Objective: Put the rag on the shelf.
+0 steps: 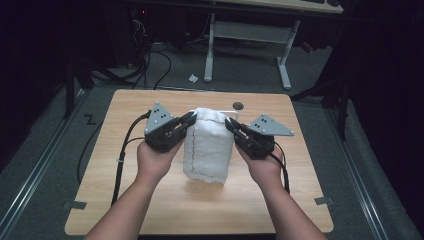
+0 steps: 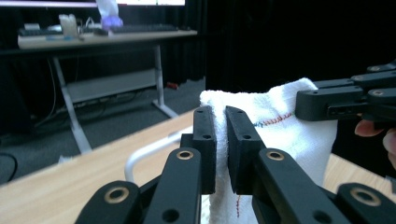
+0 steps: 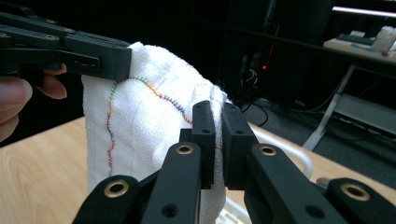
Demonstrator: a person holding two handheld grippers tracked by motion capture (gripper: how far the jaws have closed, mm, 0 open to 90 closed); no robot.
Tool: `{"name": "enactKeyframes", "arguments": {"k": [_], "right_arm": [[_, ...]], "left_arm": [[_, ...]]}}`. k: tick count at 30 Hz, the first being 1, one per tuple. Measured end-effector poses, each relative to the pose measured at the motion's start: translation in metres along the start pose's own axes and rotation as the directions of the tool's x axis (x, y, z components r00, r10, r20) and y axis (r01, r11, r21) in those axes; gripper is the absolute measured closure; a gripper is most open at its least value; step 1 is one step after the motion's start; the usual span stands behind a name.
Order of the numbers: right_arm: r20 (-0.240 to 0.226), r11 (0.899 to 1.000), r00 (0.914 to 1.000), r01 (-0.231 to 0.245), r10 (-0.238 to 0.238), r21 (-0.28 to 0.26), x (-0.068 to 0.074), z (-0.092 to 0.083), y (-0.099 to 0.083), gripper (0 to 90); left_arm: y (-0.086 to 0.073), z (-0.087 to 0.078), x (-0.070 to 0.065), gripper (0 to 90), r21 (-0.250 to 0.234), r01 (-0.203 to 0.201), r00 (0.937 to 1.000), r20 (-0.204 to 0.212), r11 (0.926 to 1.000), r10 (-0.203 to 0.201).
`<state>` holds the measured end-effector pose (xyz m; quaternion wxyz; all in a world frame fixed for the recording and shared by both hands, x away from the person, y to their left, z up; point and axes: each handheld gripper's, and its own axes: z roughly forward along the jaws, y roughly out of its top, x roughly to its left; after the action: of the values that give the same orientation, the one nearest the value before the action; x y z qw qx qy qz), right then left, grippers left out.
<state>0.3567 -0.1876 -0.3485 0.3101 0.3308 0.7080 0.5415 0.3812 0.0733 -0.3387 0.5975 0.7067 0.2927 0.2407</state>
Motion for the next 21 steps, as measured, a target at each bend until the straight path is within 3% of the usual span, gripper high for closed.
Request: {"name": "enactKeyframes", "arguments": {"k": [9, 16, 21], "right_arm": [[0.012, 0.999, 0.9999, -0.006, 0.006, -0.045, -0.013, -0.003, 0.023, 86.2], [0.017, 0.998, 0.9996, -0.020, 0.021, -0.065, -0.025, -0.004, 0.032, 86.2], [0.027, 0.997, 0.9994, -0.019, 0.021, -0.069, -0.032, 0.001, 0.036, 86.3]], "left_arm": [[0.024, 0.010, 0.005, 83.3, -0.043, -0.007, 0.9999, 0.008, 0.9991, 0.007], [0.033, 0.018, 0.005, 83.3, -0.042, -0.016, 0.9998, 0.013, 0.9990, 0.017], [0.038, 0.032, 0.013, 83.3, -0.020, -0.028, 0.9995, -0.013, 0.9994, 0.028]]}}
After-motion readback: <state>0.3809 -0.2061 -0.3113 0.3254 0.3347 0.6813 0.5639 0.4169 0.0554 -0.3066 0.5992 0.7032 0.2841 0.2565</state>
